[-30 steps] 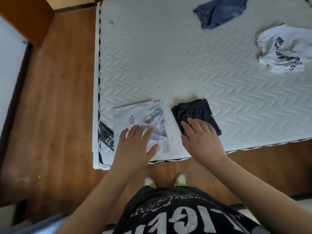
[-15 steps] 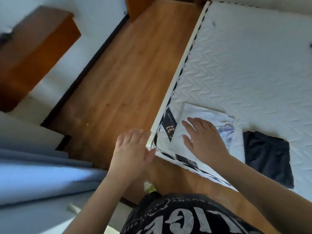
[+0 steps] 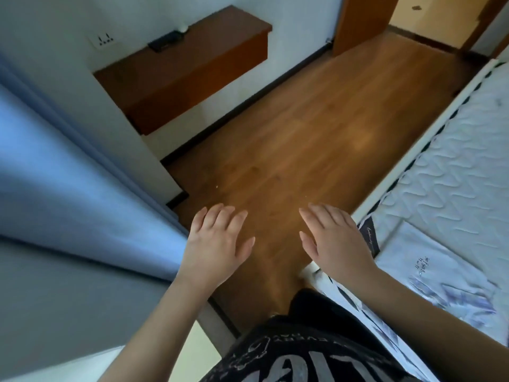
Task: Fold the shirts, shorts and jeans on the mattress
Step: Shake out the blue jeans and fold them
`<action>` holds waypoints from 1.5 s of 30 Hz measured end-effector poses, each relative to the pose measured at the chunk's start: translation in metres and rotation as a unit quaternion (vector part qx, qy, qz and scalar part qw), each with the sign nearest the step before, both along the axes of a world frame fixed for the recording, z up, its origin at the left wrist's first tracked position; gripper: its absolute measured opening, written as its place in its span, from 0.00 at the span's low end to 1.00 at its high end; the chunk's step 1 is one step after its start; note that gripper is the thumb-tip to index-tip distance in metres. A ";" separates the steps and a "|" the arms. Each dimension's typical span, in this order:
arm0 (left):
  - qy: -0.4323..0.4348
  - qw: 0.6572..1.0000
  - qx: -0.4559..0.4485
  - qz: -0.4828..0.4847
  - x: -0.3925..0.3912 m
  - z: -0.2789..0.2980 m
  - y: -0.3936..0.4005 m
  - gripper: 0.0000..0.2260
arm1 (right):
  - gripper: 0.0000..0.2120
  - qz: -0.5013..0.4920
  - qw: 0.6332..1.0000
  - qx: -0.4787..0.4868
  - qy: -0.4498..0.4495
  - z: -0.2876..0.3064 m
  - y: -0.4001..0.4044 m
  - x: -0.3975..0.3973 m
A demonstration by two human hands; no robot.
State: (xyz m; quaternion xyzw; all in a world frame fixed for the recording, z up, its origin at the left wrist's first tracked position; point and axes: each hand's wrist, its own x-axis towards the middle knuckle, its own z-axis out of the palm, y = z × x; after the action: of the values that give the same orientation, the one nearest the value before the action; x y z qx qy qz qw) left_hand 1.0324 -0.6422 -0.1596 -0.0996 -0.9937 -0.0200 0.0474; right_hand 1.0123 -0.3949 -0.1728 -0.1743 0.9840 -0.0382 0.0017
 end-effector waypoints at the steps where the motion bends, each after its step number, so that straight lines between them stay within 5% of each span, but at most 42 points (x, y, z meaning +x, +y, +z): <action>1: -0.001 1.000 0.001 0.012 -0.001 -0.003 -0.007 0.23 | 0.24 0.007 1.000 0.002 -0.001 -0.001 -0.007 -0.005; 8: -0.024 0.999 0.004 0.046 -0.021 -0.021 -0.038 0.25 | 0.24 0.024 1.000 0.002 -0.019 -0.012 -0.051 -0.059; 16: -0.065 0.996 0.039 0.055 -0.139 -0.027 -0.048 0.27 | 0.28 0.004 0.998 -0.001 -0.062 -0.029 -0.075 -0.155; 45: -0.084 0.958 -0.025 -0.272 -0.585 -0.035 0.012 0.22 | 0.29 -0.211 0.972 0.027 -0.100 -0.022 -0.011 -0.486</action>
State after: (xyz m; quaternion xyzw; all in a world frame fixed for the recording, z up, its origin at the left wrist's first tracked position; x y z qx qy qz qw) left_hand 0.4476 -0.6303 -0.1943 -0.3653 -0.9296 -0.0157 -0.0457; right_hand 0.5259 -0.4055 -0.1946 0.0423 0.9940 -0.0285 0.0964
